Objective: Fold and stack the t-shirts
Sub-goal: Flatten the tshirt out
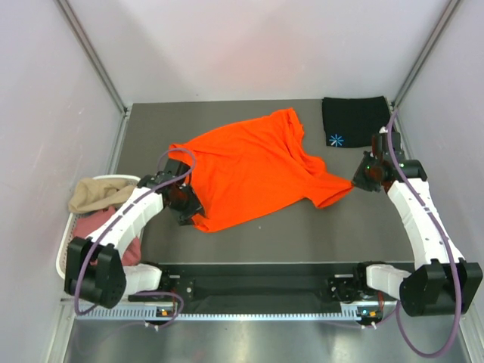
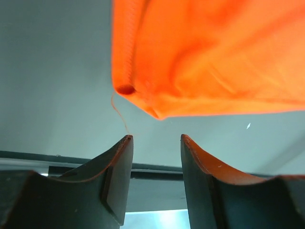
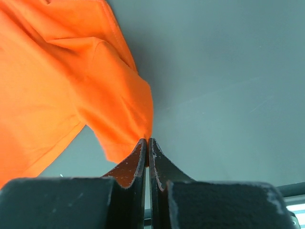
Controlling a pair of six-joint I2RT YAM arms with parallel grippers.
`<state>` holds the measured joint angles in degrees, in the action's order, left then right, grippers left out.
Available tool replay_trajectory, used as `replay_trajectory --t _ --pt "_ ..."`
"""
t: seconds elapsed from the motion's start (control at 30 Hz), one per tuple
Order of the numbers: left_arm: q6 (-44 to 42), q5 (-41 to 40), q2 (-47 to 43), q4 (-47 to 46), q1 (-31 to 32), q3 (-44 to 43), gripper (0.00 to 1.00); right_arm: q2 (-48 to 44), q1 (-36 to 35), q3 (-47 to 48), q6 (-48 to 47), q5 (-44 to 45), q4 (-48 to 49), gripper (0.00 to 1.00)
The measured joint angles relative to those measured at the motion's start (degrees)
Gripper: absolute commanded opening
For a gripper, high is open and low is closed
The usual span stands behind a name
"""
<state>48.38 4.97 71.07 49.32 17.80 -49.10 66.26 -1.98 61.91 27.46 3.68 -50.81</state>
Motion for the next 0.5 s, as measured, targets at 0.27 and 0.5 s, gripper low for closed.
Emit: replay_trajectory --t 0.27,0.5 --pt "5.75 6.71 2.14 -5.70 -7.15 5.01 0.48 0.00 0.00 -0.07 0.00 -2.34 0.52 0.00" --pt "14.29 11.02 6.47 -8.22 -7.37 5.11 0.48 0.00 0.00 -0.44 -0.02 -3.26 0.70 0.00"
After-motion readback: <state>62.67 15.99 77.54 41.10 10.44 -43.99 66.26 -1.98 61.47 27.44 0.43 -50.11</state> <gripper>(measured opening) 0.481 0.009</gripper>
